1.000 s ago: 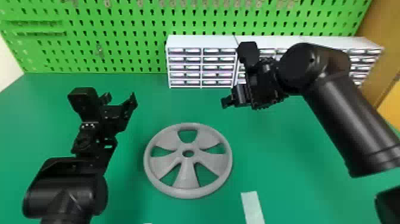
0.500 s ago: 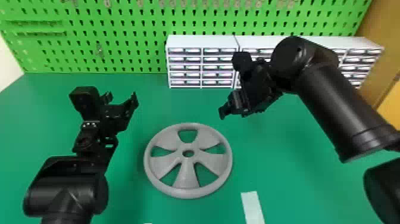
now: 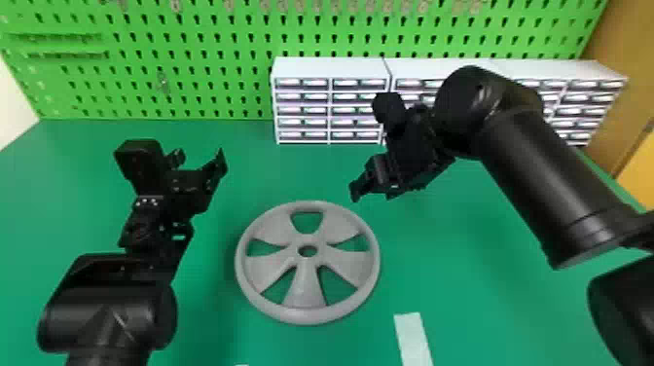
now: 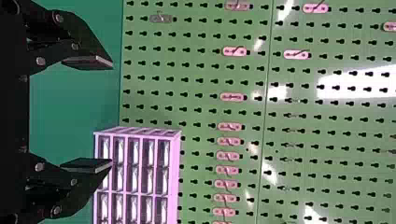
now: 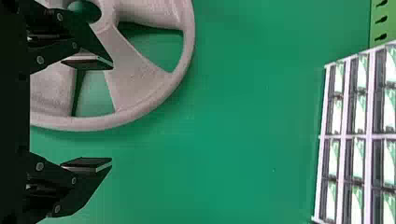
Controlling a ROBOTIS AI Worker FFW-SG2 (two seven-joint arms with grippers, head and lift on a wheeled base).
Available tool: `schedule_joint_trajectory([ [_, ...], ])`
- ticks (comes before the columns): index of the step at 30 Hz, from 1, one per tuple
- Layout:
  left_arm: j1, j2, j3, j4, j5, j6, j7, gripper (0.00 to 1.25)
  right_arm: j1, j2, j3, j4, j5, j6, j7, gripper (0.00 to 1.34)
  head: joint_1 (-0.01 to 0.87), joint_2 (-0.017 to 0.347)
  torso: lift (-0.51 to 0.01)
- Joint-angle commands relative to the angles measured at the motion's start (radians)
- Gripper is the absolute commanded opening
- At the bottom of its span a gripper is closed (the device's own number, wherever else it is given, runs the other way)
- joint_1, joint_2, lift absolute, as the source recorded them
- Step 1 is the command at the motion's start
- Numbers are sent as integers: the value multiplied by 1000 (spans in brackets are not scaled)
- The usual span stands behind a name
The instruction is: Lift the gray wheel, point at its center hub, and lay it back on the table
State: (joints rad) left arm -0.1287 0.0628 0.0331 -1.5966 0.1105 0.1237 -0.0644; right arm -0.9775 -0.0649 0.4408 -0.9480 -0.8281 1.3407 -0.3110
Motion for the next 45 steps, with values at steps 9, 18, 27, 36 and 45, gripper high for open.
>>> schedule_joint_trajectory([
  [9, 0, 0, 1, -6, 1, 1, 0, 742, 23, 0, 111, 12, 53, -71, 87, 815, 692, 48, -96],
  [18, -3, 0, 1, -6, 1, 1, 0, 742, 39, 0, 207, 49, 101, -138, 173, 815, 692, 48, -96],
  [27, -8, 0, -4, -6, 1, 2, 0, 742, 43, 0, 272, 84, 182, -210, 253, 816, 692, 48, -96],
  [36, -9, 0, -2, -6, 1, 2, 0, 742, 43, -3, 325, 118, 225, -252, 286, 816, 692, 48, -96],
  [45, -11, -1, -4, -6, 1, 2, 0, 742, 46, -4, 345, 144, 231, -275, 288, 816, 692, 48, -96],
])
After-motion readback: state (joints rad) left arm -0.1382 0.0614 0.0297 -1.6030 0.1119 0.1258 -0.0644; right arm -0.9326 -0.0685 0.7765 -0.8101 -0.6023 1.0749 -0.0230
